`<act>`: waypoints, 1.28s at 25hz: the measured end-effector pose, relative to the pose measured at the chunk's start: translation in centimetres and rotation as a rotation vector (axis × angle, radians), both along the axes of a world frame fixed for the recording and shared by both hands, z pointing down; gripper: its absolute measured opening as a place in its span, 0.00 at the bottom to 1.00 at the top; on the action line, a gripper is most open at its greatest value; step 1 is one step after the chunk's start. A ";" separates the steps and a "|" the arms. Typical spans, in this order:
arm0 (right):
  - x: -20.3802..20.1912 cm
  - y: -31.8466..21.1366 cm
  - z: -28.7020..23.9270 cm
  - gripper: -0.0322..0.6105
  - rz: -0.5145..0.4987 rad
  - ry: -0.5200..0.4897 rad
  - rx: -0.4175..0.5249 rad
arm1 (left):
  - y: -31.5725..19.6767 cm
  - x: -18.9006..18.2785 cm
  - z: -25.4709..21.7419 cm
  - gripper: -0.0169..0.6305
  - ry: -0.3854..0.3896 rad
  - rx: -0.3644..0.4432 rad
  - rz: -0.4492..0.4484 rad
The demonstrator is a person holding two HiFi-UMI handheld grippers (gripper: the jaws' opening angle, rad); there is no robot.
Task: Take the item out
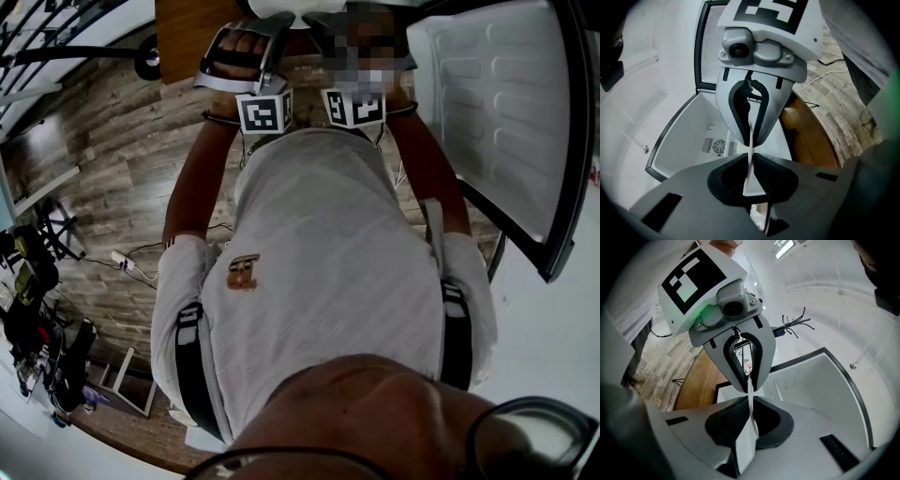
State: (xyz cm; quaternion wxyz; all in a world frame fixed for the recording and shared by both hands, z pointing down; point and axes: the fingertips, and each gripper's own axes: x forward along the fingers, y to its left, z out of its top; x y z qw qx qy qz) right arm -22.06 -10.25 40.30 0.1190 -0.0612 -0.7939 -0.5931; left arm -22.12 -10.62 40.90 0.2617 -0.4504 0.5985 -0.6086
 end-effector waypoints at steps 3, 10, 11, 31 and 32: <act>0.4 0.2 -0.9 0.12 0.003 -0.009 0.007 | 0.2 0.4 -1.0 0.10 -0.005 0.012 0.003; 1.7 -0.2 -1.4 0.12 0.004 -0.039 0.014 | -0.2 1.6 -1.4 0.10 -0.016 0.028 -0.001; 1.7 -0.3 -1.5 0.12 0.004 -0.042 0.013 | -0.3 1.7 -1.5 0.10 -0.015 0.031 -0.001; 2.2 0.6 -3.3 0.12 -0.016 -0.057 0.008 | 0.5 2.1 -3.3 0.10 -0.013 0.050 -0.027; 2.2 0.7 -3.5 0.12 -0.017 -0.057 0.007 | 0.7 2.1 -3.5 0.10 -0.014 0.051 -0.029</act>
